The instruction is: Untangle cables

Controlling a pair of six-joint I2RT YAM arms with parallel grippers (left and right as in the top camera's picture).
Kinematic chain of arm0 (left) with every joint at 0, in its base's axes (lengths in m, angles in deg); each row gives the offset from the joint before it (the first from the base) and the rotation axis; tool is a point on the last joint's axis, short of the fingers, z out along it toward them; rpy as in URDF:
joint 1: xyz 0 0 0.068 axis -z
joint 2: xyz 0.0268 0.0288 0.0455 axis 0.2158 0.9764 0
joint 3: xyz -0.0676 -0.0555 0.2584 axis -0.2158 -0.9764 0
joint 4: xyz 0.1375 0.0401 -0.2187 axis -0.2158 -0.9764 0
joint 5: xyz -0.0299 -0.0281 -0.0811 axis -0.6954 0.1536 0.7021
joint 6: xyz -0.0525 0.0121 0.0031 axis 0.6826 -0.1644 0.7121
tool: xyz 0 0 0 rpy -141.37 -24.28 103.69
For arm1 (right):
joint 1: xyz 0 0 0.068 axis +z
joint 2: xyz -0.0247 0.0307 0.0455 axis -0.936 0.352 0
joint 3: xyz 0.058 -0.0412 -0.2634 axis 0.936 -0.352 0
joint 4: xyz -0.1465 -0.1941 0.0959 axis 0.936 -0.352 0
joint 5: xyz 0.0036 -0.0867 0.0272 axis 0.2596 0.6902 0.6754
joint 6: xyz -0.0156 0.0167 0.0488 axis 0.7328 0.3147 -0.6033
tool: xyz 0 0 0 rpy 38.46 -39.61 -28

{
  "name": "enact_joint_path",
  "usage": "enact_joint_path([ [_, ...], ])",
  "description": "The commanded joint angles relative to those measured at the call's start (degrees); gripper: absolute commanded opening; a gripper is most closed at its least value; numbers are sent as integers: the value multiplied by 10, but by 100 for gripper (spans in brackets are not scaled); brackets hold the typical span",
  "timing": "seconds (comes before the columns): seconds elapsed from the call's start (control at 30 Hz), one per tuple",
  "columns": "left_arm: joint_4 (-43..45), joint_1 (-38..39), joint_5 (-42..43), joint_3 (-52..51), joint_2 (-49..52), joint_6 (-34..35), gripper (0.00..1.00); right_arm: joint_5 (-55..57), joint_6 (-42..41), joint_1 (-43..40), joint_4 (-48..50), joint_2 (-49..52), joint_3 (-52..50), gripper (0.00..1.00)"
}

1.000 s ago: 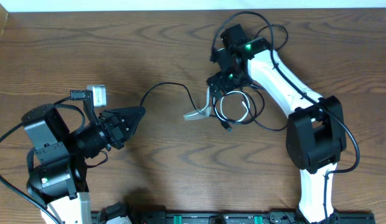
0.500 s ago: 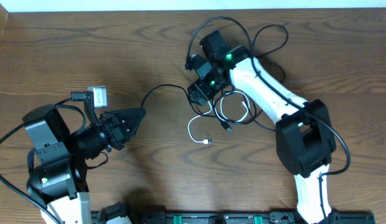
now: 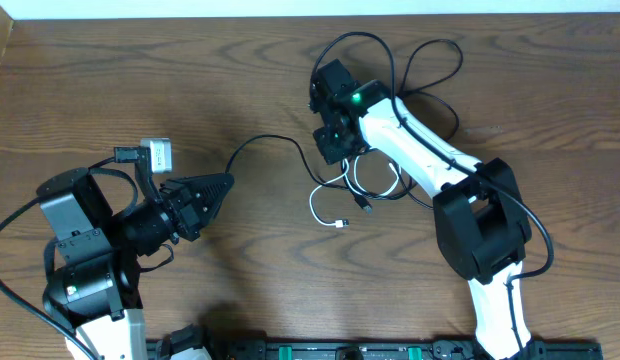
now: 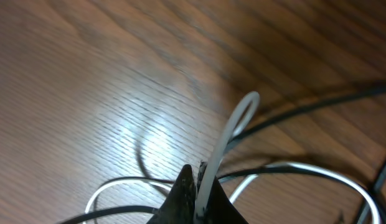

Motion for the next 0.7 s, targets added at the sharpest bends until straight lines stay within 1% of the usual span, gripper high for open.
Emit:
enact_joint_path([
  [0.0, -4, 1, -86, 3, -4, -15, 7, 15, -3, -7, -40, -68, 69, 1],
  [0.03, -5, 1, -117, 3, -3, -16, 7, 15, 0, -8, -49, -78, 82, 1],
  [0.07, -8, 1, -158, 3, -2, -20, 7, 15, 9, -10, -74, -113, 128, 1],
  [0.1, -8, 1, -169, 3, 0, -20, 7, 15, 13, -10, -80, -123, 142, 1],
  [0.13, -10, 1, -198, 3, 3, -21, 7, 15, 24, -10, -94, -154, 180, 1],
  [0.23, -15, 1, -230, 3, 12, -36, 7, 39, 34, -12, -104, -215, 240, 1],
  [0.27, -17, 1, -236, 3, 16, -42, 7, 54, 34, -12, -104, -232, 252, 1],
  [0.3, -20, 1, -242, 3, 23, -46, 8, 89, 35, -12, -103, -270, 276, 1],
  [0.33, -21, 1, -247, 3, 28, -46, 7, 101, 35, -12, -102, -282, 282, 1],
  [0.43, -23, 1, -252, 3, 50, -59, 7, 169, 57, -12, -93, -360, 311, 1],
  [0.6, -23, 1, -252, 3, 87, -59, 8, 265, 60, -23, -94, -459, 317, 1],
  [0.63, -23, 1, -251, 3, 98, -61, 7, 302, 60, -31, -97, -484, 317, 1],
  [0.67, -23, 1, -251, 3, 101, -64, 7, 319, 60, -35, -98, -492, 317, 1],
])
